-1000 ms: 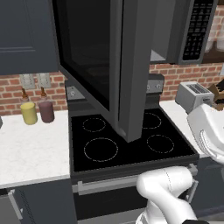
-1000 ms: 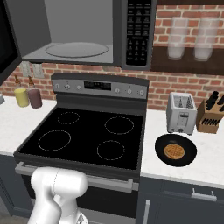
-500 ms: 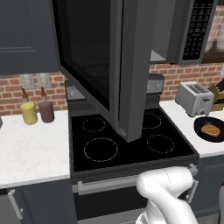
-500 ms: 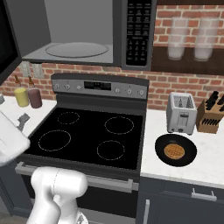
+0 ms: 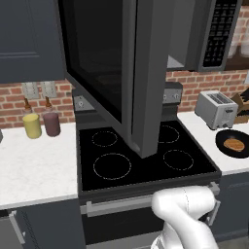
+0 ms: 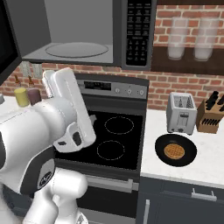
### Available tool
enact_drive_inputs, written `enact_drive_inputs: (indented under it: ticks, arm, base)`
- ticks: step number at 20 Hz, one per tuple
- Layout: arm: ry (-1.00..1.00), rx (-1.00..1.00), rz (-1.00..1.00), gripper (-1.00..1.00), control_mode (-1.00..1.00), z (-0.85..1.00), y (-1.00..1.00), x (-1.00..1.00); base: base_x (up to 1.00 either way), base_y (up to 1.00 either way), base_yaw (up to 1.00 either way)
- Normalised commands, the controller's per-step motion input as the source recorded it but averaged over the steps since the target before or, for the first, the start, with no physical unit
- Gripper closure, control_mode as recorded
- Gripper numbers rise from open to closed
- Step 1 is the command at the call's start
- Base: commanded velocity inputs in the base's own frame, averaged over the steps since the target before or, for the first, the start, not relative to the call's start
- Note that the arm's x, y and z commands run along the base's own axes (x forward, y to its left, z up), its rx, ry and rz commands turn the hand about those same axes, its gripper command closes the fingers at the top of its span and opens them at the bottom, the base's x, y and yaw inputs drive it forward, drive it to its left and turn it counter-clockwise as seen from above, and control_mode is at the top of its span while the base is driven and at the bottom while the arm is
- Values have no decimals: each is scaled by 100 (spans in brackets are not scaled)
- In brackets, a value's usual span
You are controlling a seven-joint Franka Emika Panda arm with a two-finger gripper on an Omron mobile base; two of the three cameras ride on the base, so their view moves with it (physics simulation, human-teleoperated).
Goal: Open the microwave, place the bowl with waffle inside the microwave, then close the microwave door and turn it on.
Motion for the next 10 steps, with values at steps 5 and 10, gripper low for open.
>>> enact_drive_inputs:
  ticks: [5, 10]
  arm:
    - [47, 8, -4, -100, -100, -22, -96, 92]
    - [41, 6, 0, -100, -100, -36, -87, 43]
  base:
    - [0, 0, 0]
    - [0, 0, 0]
